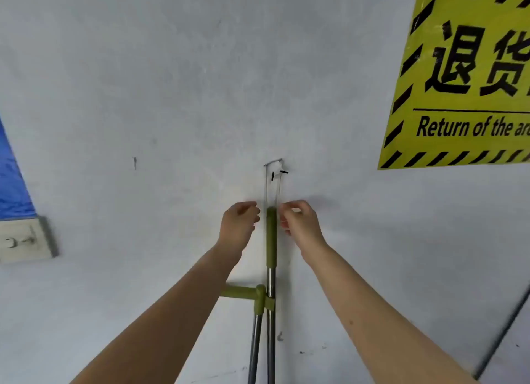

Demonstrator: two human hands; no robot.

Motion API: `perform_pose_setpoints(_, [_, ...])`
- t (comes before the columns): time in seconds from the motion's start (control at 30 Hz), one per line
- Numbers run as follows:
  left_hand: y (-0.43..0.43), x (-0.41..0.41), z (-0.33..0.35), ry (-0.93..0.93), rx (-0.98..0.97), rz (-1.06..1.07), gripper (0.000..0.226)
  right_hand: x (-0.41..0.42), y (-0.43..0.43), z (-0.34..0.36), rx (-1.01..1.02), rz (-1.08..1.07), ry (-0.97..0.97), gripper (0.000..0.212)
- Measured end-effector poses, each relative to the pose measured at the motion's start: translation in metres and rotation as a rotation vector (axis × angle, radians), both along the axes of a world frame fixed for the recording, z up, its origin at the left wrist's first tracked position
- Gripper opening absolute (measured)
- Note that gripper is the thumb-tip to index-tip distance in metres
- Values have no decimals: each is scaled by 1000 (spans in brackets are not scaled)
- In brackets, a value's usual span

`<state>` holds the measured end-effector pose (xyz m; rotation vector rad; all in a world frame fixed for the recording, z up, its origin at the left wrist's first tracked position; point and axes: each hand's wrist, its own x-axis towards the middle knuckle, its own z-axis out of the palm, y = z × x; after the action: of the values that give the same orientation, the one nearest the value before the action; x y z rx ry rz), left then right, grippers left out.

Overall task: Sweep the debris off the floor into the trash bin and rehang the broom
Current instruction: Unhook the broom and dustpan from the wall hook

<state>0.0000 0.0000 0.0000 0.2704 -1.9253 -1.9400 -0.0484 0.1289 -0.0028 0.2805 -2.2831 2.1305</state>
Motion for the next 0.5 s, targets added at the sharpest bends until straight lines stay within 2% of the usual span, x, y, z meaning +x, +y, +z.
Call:
perform_pose_setpoints(0.2, [3, -36, -9, 52, -386, 113, 12, -23, -16, -8, 124, -11, 46, 34])
perform_pose_setpoints(0.5, [3, -36, 17, 149, -340, 103, 14, -14, -18, 7, 95, -55, 280, 26])
